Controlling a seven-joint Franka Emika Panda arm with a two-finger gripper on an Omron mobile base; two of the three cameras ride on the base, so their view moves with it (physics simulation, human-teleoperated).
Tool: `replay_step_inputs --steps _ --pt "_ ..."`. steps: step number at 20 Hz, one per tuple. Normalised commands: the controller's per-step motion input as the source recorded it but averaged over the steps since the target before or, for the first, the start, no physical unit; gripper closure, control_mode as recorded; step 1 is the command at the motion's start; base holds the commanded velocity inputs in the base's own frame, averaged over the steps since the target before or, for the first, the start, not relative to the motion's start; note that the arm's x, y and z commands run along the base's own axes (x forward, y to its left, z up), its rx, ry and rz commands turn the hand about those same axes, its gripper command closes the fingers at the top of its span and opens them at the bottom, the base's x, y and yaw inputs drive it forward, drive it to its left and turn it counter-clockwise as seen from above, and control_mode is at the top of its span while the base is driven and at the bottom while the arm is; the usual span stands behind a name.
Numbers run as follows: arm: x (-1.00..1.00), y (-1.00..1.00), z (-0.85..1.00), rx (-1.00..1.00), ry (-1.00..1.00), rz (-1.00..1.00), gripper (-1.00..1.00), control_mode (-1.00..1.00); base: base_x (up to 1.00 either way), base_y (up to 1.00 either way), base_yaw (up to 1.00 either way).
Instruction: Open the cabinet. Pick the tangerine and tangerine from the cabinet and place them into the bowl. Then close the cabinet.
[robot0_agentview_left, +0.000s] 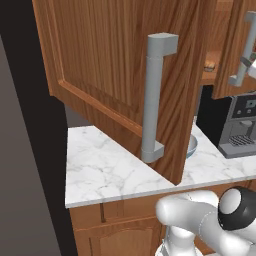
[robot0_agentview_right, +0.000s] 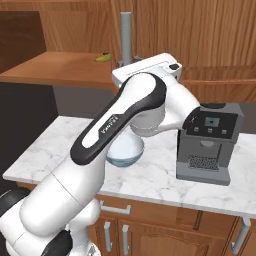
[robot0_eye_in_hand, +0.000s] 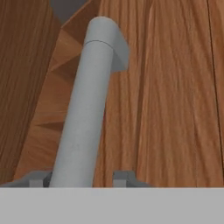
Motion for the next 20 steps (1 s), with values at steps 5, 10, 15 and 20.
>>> replay_step_inputs --steps 5,10,15,20 --pt "-0.33 -1.0 0.27 0.01 0.0 -0.06 1.0 -1.0 0.0 0.0 0.0" --pt "-0.28 -1.0 0.0 0.0 -0.01 -0.05 1.0 -1.0 0.0 0.0 0.0" --pt "-0.31 -0.44 -0.39 0.0 -0.02 0.01 -1.0 -1.0 0.0 0.0 0.0" --pt "-0.95 0.33 -1.0 -0.08 -0.01 0.04 -1.0 -1.0 0.0 0.0 0.0"
